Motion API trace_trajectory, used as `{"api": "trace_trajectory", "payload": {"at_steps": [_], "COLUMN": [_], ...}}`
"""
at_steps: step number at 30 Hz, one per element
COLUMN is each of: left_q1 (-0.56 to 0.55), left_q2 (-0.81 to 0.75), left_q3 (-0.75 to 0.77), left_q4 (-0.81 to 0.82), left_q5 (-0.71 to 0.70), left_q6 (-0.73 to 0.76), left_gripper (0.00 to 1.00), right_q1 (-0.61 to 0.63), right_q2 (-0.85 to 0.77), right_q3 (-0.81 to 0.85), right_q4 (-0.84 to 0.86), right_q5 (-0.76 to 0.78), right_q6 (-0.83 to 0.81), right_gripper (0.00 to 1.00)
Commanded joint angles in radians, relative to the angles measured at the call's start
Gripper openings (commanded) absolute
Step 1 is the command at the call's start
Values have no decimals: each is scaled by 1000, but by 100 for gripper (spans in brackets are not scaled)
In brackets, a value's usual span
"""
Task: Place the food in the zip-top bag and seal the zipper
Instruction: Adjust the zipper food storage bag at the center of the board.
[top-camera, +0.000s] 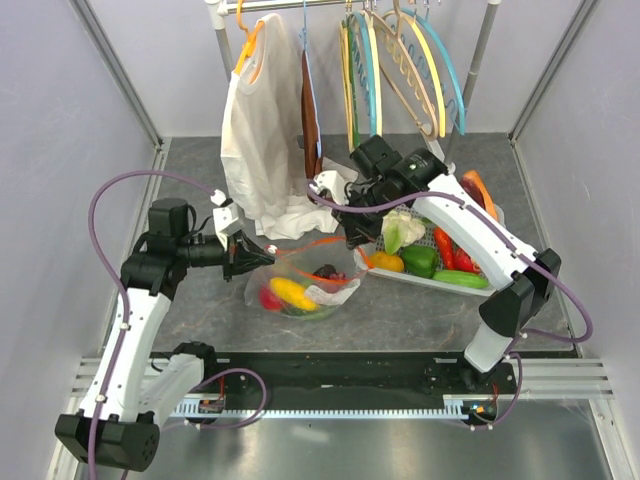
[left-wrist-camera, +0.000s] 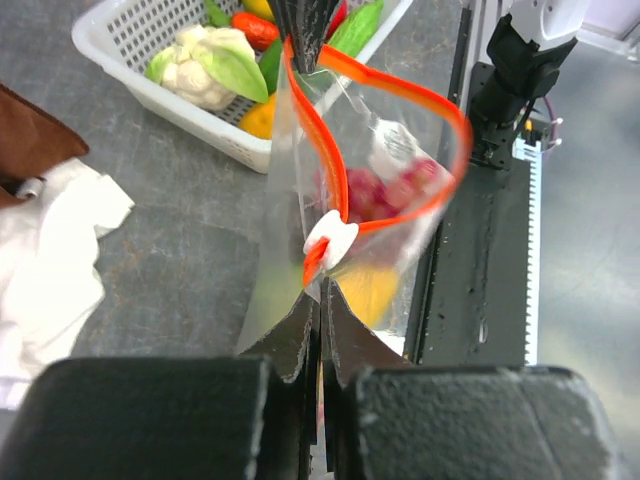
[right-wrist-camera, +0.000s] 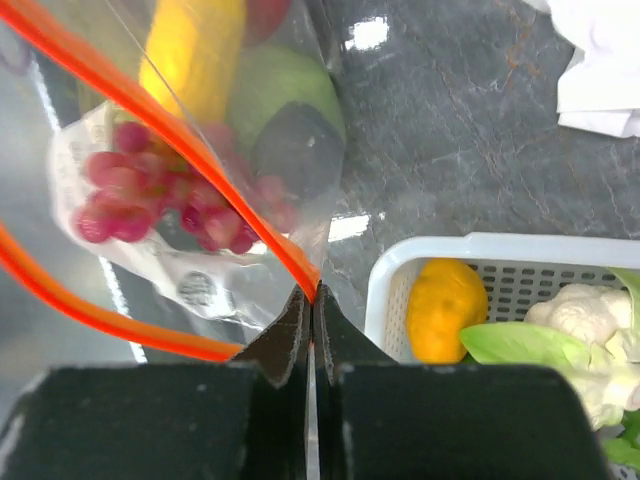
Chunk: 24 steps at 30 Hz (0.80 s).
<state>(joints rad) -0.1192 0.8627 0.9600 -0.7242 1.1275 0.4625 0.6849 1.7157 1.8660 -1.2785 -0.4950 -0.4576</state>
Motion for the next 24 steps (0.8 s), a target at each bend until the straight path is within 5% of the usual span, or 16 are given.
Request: {"api": "trace_trajectory", "payload": {"at_steps": [1,5,8,16,24], "left_q1": [7,9,9,9,9], "left_q2": [56,85,94,88,98], "left_q3": [14,39,54,68,100], "left_q4": [11,-6,-24,-41,-69], "left_q5": [-56,-41,-28,-25,-28], "left_q6": [-103,-119,-128,-85,-81], "left_gripper": [2,2,2,2,2], "right_q1": [-1,1,1,4,174], "right_q2": [-51,-99,-119,-202,-102], "right_q3": [-118,-160,-116,-68,64], "right_q4": [86,218,266,474,605], "right_q5": [62,33,27,-118,-97], "right_q6": [-81,-41,-24,22,125], "right_gripper": [12,59,73,95,96]}}
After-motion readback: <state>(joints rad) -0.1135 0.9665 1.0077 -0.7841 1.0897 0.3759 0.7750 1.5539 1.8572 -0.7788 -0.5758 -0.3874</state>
